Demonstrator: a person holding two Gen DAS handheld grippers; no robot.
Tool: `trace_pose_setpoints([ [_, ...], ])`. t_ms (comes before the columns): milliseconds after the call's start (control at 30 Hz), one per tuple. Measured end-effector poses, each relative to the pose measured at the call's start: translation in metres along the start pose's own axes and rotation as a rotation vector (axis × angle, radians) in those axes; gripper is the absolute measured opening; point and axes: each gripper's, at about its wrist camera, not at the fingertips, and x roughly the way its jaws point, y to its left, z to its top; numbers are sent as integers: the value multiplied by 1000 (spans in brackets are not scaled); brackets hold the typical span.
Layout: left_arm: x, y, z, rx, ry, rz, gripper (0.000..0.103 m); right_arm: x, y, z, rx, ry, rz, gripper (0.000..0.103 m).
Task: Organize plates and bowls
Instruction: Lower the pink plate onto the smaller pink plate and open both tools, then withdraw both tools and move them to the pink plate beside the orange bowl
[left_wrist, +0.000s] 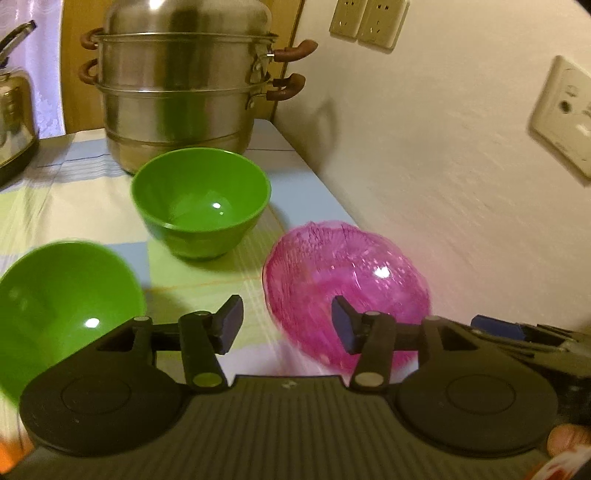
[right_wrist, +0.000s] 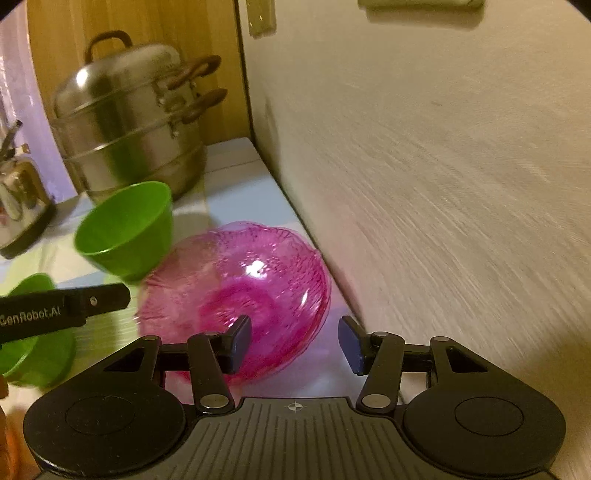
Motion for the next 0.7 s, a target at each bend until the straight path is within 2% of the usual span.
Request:
trace_pose_setpoints([
  [200,-47,2,-23,-14,4,8,61,-48,8,-12,25,-2,4,53],
  [400,-94,5,-43,-27,-13,28,75,-98,19,-33,53,-4,5,56],
  [700,-155,13,-69,-38,-19,61,85,-158,30,-66,99,-15,-3,70],
])
